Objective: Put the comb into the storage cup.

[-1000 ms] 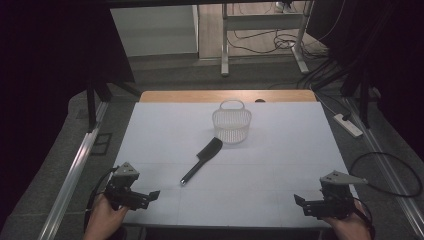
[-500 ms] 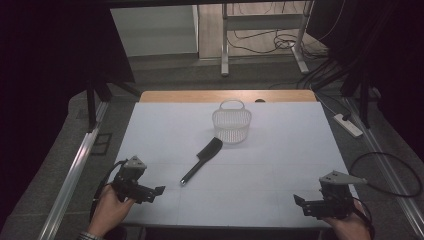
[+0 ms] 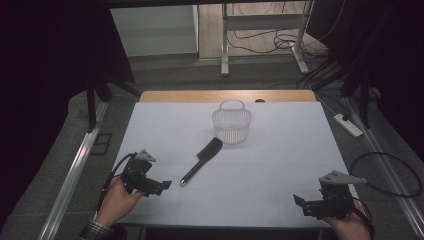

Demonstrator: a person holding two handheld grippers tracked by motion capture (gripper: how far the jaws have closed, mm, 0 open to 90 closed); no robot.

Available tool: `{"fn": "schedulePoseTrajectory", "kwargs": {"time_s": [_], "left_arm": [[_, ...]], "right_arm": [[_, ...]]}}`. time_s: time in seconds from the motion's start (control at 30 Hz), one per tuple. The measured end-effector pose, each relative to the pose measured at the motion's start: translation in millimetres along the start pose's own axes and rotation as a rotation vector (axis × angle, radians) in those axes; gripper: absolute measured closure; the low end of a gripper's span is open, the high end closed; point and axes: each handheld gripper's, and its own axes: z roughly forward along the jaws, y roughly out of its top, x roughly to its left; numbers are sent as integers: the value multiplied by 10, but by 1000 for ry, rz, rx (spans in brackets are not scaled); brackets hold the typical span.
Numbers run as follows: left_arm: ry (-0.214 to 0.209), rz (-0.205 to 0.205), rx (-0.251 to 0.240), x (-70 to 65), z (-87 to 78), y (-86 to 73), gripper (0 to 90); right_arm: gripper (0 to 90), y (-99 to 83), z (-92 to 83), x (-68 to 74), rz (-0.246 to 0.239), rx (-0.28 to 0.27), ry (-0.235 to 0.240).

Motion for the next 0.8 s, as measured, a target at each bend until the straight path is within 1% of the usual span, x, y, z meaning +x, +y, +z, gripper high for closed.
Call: {"fn": "schedulePoseTrajectory", "kwargs": {"time_s": [0.1, 0.23, 0.57, 0.6, 0.7, 0.8], "left_arm": [[0, 5, 7, 0, 26, 28, 0], [-2, 17, 34, 8, 79, 94, 0], [-23, 32, 54, 37, 159, 220, 0], [-21, 42, 63, 33, 181, 252, 0], [-20, 46, 70, 24, 204, 283, 0], [-22, 62, 87, 8, 249, 350, 0]], "right_arm": [[0, 0, 1, -2, 2, 0, 2], [0, 0, 1, -1, 1, 0, 2], [0, 0, 4, -2, -1, 3, 3], [0, 1, 5, -3, -1, 4, 3], [0, 1, 5, -2, -2, 5, 3], [0, 1, 6, -3, -1, 5, 4]]}}
